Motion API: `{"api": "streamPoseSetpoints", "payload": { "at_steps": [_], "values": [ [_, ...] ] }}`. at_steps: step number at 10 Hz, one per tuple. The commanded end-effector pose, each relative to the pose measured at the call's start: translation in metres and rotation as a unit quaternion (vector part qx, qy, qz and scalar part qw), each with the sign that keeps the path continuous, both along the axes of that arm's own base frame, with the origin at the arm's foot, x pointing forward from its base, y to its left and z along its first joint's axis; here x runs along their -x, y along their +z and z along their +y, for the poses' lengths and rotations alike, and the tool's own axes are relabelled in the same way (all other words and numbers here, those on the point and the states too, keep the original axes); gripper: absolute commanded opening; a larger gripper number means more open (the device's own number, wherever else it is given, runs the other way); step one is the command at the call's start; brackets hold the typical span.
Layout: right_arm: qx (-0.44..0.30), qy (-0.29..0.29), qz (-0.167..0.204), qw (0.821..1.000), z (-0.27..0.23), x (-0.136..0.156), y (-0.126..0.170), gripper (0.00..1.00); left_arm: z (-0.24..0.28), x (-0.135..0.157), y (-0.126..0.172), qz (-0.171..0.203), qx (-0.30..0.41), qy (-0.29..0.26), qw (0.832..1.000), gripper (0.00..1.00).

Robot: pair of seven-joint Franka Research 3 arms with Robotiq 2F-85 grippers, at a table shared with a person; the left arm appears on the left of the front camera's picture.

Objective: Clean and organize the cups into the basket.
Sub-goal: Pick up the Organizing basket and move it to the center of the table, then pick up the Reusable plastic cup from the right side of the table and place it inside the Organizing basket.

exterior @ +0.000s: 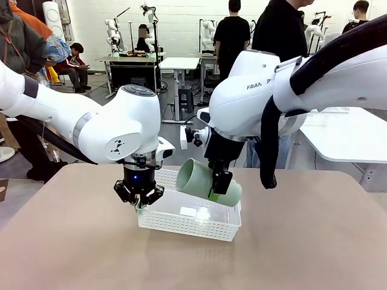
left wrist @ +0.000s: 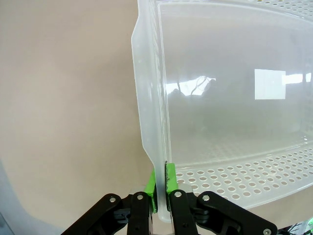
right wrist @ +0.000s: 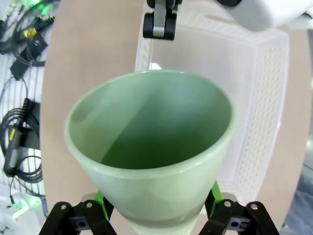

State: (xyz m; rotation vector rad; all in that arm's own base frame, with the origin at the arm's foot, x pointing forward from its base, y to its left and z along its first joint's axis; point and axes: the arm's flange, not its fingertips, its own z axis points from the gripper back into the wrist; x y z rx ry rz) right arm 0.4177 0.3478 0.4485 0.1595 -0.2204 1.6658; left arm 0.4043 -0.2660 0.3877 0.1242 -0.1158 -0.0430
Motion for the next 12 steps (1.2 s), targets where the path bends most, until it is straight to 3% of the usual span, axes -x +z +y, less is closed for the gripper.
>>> {"api": "streamPoseSetpoints", "payload": {
  "at_steps": [1, 12],
  "values": [
    [-0.018, 0.003, 0.018, 1.000, 0.002, -0.011, -0.008, 0.85, 0.003, 0.003, -0.001, -0.005, -0.002, -0.004, 1.000, 0.00],
    [-0.023, -0.020, 0.061, 0.998, -0.015, -0.043, -0.063, 0.85, 0.003, 0.003, -0.001, -0.005, -0.002, -0.004, 1.000, 0.00]
  ]
}}
